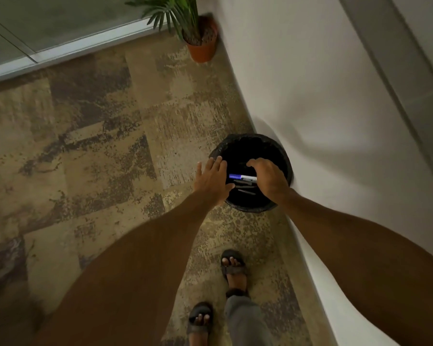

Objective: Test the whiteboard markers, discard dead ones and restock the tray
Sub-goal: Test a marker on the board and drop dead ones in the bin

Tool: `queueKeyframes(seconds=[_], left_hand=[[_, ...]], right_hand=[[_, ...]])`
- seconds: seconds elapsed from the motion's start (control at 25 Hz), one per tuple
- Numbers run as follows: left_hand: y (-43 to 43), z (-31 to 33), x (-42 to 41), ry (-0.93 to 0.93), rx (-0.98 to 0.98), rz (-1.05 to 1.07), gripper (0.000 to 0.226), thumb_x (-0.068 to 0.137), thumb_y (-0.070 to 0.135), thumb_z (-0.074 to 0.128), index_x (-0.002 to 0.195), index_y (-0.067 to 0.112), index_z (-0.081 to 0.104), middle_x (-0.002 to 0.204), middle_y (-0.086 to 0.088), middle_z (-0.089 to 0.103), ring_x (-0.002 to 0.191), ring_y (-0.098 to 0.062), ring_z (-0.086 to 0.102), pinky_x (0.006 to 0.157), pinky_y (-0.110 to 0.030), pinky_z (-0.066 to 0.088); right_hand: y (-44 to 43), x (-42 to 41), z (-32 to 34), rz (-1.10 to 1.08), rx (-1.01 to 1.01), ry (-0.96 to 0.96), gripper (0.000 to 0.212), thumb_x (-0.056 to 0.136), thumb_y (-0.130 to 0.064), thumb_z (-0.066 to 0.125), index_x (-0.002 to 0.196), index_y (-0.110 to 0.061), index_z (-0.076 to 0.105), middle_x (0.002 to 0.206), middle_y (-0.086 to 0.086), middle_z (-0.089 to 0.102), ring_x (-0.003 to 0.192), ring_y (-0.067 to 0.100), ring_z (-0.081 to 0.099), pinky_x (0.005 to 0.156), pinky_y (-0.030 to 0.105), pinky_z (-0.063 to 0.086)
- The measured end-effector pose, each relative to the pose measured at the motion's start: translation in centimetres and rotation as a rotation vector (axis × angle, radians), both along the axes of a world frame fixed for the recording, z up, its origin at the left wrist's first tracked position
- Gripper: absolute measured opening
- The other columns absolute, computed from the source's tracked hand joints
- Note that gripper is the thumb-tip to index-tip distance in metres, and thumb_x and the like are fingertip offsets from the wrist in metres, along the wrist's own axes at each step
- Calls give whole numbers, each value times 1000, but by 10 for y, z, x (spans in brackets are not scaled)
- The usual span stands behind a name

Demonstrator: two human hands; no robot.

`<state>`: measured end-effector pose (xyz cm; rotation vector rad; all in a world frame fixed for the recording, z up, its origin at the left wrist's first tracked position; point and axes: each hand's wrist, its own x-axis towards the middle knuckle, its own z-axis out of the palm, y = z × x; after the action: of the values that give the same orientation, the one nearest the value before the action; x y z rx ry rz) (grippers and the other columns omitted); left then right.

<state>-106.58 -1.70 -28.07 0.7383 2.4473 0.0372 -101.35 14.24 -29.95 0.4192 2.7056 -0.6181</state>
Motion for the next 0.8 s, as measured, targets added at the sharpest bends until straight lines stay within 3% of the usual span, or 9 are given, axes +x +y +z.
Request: queueKeyframes(seconds=[0.28,0.52,0.72,0.8], left_hand=[[2,44,-6,60,57,62,67,97,42,45,149,12,16,159,-6,11,147,-25,5,118,-50,1],[-2,118,-5,146,87,-2,65,99,43,40,150,11,15,159,-7,11,147,-25,4,118,-50,0],[-14,194,13,245,97,-92,67,100,49,31,151,12,10,160,-5,6,147,-24,2,118,-51,1],[-24,222,24,273,120,-123,69,99,52,29,151,12,10,160,-4,7,147,-24,3,117,-52,3]], right_hand=[[-1,-2,42,28,28,8,42,90,-2,48,131,-12,50,116,13,59,106,32,57,85,43,49],[-19,7,111,77,155,107,46,96,-34,50,134,-9,47,128,10,56,118,29,51,103,42,37],[-44,39,187,48,320,241,64,92,-57,31,125,-8,56,122,12,61,111,31,56,95,45,43],[-55,56,220,-1,331,228,68,92,-61,28,132,-11,50,132,11,54,122,30,49,102,46,38]])
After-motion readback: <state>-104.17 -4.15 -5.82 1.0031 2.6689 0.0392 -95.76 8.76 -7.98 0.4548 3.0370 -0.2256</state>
